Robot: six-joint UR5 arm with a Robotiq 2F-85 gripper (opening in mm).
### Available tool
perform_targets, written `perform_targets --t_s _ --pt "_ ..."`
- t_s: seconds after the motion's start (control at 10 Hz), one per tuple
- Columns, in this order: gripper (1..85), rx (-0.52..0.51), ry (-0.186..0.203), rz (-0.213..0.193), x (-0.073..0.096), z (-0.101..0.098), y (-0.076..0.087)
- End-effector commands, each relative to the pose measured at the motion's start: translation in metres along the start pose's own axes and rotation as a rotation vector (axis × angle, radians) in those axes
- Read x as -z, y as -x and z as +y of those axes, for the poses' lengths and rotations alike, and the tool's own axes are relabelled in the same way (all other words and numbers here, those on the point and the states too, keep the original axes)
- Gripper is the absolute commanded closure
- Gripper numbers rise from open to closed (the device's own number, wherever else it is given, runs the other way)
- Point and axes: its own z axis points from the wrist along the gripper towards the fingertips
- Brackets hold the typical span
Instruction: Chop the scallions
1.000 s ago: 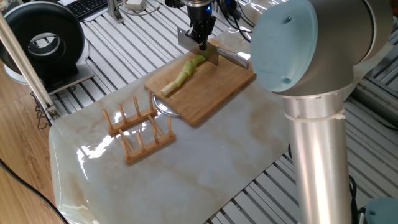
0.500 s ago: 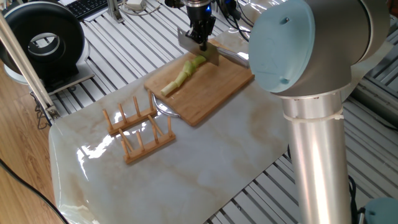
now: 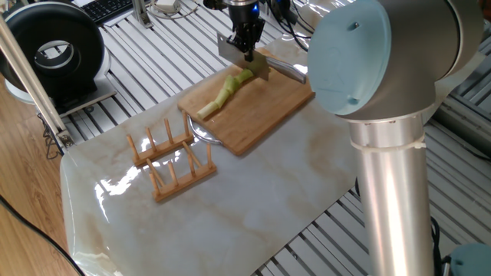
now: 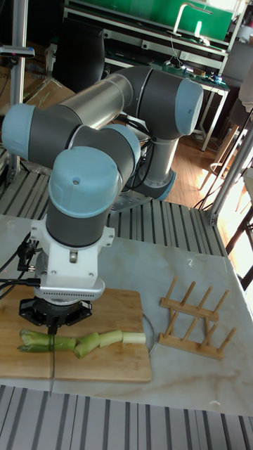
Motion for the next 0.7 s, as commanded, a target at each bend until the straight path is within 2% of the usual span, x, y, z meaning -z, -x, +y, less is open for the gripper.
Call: perform_targets --t_s 0.0,0.3,0.5,0.6 --pt "84.3 -0.008 0.017 -0.016 -0.0052 0.0020 0.0051" --pt "84.3 -0.011 0.021 -0.025 -0.0134 0.0005 0.0081" --pt "84.3 -0.016 0.031 -0.036 -0.0129 0.0030 0.0108" --pt "84.3 -0.016 0.024 -0.036 -0.0121 0.0008 0.0106"
